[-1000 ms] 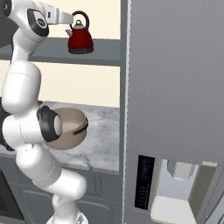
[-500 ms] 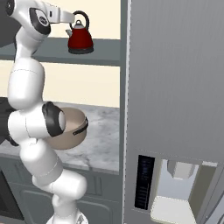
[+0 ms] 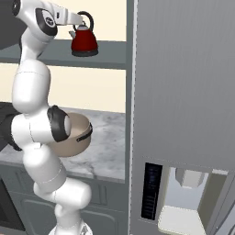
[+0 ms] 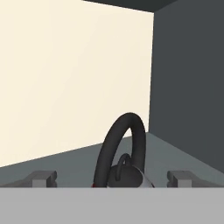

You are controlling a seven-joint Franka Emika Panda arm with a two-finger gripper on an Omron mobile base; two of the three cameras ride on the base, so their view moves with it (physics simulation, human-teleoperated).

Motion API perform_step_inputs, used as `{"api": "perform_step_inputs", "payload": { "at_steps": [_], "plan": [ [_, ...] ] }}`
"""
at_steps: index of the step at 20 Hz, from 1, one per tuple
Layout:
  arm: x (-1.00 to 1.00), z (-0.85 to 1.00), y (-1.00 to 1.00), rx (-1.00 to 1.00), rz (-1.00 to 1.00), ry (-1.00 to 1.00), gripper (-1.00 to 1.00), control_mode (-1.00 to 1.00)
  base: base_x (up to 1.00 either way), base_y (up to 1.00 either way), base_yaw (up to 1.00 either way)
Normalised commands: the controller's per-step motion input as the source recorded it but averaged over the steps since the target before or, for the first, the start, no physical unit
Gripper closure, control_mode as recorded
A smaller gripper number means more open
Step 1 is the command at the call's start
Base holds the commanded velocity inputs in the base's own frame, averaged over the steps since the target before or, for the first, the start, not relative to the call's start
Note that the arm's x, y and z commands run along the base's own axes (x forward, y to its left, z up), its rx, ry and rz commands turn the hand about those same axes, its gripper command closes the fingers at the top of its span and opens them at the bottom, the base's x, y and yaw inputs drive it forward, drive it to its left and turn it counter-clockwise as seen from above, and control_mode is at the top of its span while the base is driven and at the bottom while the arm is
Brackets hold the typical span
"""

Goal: Pick the kettle from the cabinet and place it on a stove burner. Then pick the pot from the counter and place it on another stove burner. Finally, turn both burners on.

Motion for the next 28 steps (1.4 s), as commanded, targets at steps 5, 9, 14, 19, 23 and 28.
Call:
{"api": "perform_step_inputs", "payload": {
  "at_steps": [5, 9, 14, 19, 23, 28],
  "plan": [
    [0.06, -0.01, -0.13, 0.00, -0.03, 0.00, -1.00, -1.00, 0.00, 0.00, 0.00],
    [0.07, 0.00, 0.00, 0.00, -0.02, 0.00, -1.00, -1.00, 0.00, 0.00, 0.00],
    [0.11, 0.00, 0.03, 0.00, -0.01, 0.00, 1.00, -1.00, 0.00, 0.00, 0.00],
    [0.06, 0.00, 0.02, 0.00, -0.01, 0.00, 1.00, -1.00, 0.00, 0.00, 0.00],
    [0.00, 0.00, 0.00, 0.00, 0.00, 0.00, 1.00, -1.00, 0.00, 0.00, 0.00],
    [0.00, 0.00, 0.00, 0.00, 0.00, 0.00, 1.00, -1.00, 0.00, 0.00, 0.00]
  ]
}}
